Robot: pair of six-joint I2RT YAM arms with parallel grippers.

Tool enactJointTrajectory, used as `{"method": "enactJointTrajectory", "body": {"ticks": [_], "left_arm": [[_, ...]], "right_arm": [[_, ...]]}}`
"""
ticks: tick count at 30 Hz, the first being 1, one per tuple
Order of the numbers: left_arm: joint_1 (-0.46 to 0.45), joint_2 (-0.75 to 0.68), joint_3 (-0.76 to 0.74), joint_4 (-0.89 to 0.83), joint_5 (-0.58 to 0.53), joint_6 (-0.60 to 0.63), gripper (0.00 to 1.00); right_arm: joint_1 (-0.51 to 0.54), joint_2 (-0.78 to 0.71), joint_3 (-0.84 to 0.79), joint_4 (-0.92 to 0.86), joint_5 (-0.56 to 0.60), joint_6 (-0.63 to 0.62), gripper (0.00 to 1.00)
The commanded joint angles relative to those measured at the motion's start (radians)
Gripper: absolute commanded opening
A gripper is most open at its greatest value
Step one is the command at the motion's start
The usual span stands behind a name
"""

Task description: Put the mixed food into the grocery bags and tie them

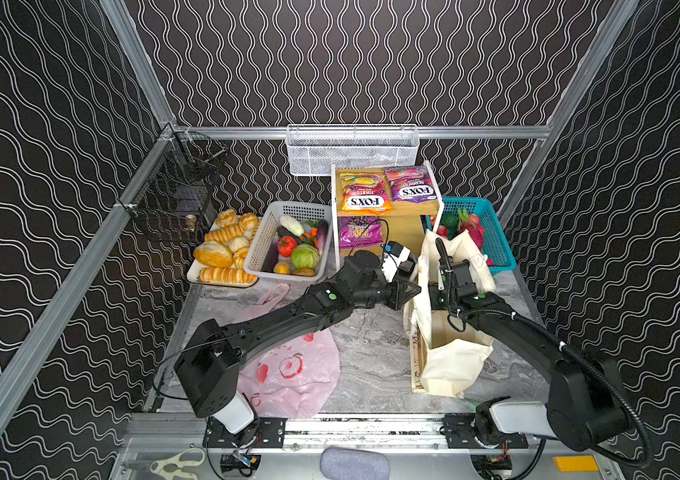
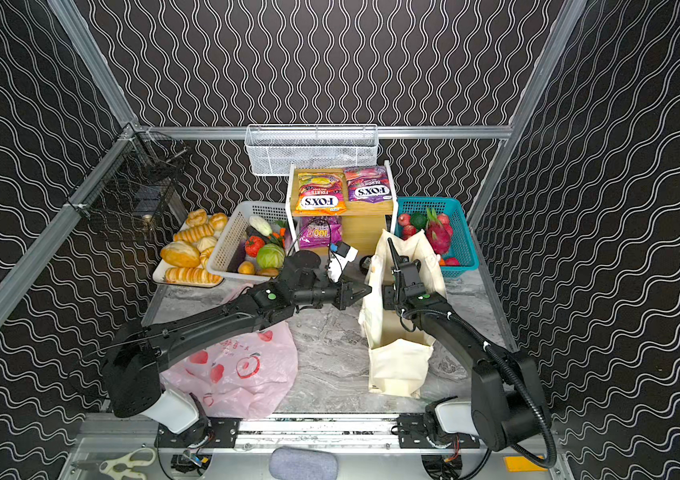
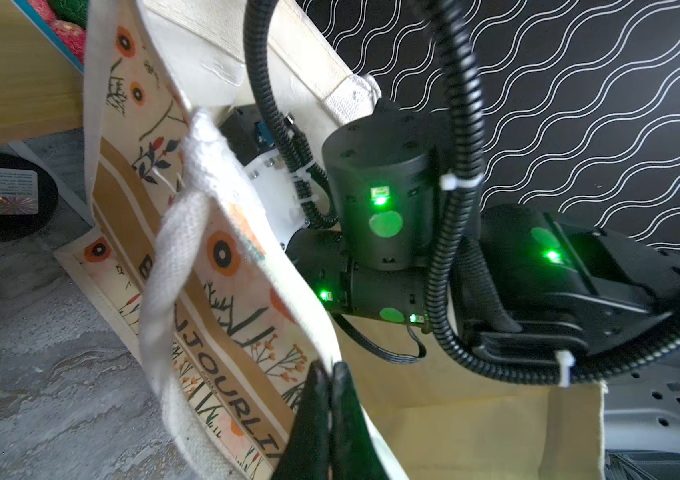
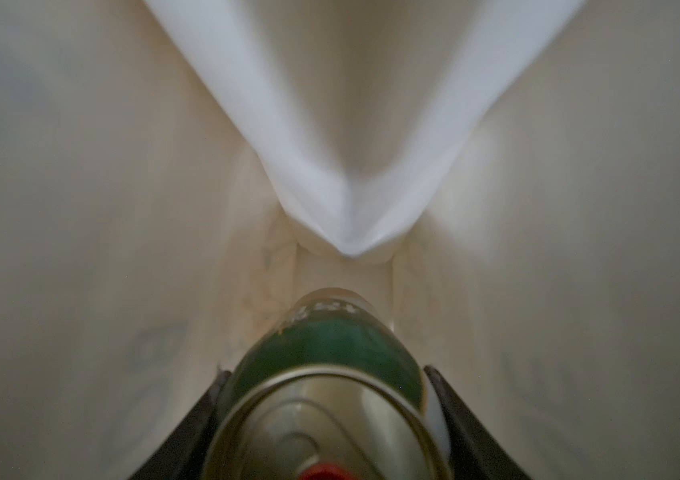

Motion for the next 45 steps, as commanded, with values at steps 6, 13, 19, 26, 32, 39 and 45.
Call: {"method": "enactJointTrajectory", "body": {"ticks": [6,13,19,26,32,39,45], "left_arm": [[0.000,-0.007,-0.003,0.028,0.007,0.001,0.00],[-0.001,0.003,0.005,0.025,0.011,0.004,0.00],[-0.001,0.009,0.004,0.021,0.009,0.004,0.00],[-0.001,0.011,0.009,0.011,0.005,0.007,0.00],[0.000,0.007,0.024,-0.031,-0.009,0.030,0.00],[-0.001,0.024,0.036,-0.032,-0.002,0.030,0.00],[0.000,0.023,0.032,-0.031,-0.003,0.026,0.00]], "right_arm": [[-0.016,0.021,-0.046,0.130,-0.045,0.024,0.30],[-0.017,-0.001,-0.028,0.139,-0.065,0.012,0.28],[-0.018,-0.051,-0.018,0.183,-0.040,0.005,0.29],[-0.017,0.035,-0.057,0.186,-0.068,0.012,0.29],[-0.017,0.028,-0.068,0.141,-0.092,0.008,0.33],[-0.018,0.017,-0.060,0.121,-0.103,0.000,0.48],[-0.018,-0.012,-0.043,0.109,-0.114,-0.005,0.64]]}}
